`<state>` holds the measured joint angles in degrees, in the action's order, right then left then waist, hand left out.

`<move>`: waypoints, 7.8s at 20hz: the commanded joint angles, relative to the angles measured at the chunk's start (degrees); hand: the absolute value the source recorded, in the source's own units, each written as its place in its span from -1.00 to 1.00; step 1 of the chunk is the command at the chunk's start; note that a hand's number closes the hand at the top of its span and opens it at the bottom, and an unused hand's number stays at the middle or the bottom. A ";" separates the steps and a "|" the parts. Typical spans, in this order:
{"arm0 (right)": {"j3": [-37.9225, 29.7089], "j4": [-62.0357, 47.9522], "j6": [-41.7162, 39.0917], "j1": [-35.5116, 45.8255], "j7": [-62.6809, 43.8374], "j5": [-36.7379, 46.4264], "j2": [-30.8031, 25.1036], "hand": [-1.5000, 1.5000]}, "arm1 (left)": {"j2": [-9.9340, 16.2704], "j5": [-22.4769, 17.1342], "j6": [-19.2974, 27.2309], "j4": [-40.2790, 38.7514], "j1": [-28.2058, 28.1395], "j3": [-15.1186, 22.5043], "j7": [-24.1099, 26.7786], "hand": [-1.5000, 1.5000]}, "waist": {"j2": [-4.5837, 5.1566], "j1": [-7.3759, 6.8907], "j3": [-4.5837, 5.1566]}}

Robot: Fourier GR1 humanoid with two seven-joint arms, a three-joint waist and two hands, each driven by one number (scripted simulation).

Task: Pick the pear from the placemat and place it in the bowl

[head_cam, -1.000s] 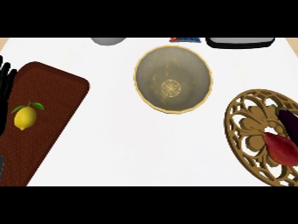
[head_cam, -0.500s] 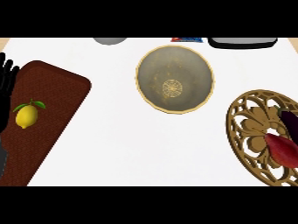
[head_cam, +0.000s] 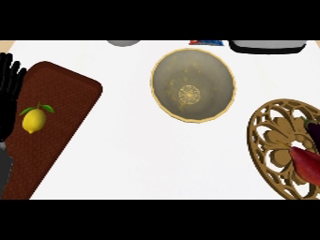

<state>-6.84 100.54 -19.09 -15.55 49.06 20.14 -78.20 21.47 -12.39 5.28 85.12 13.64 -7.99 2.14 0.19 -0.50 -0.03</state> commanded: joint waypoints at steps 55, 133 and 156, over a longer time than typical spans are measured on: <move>19.83 -35.63 4.37 34.39 6.41 32.92 37.44 1.00 | -2.58 3.64 -4.18 -2.49 4.19 -4.61 -1.99 0.00 | -0.08 0.29 0.02; 17.19 -84.48 -6.74 85.63 -11.30 19.03 65.77 -1.00 | -5.34 5.56 -3.32 -2.27 3.84 -3.28 -0.40 0.00 | 0.11 -0.20 0.04; -8.66 -94.96 -11.30 86.96 -13.47 -3.40 48.57 -1.00 | -5.77 4.63 -4.49 1.26 5.01 -2.13 -2.34 0.00 | 2.52 -5.21 -0.21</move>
<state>-13.46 6.93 -27.13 72.43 34.78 18.44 -25.44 16.31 -7.46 0.95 85.13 18.85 -10.72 0.20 2.17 -4.50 -0.15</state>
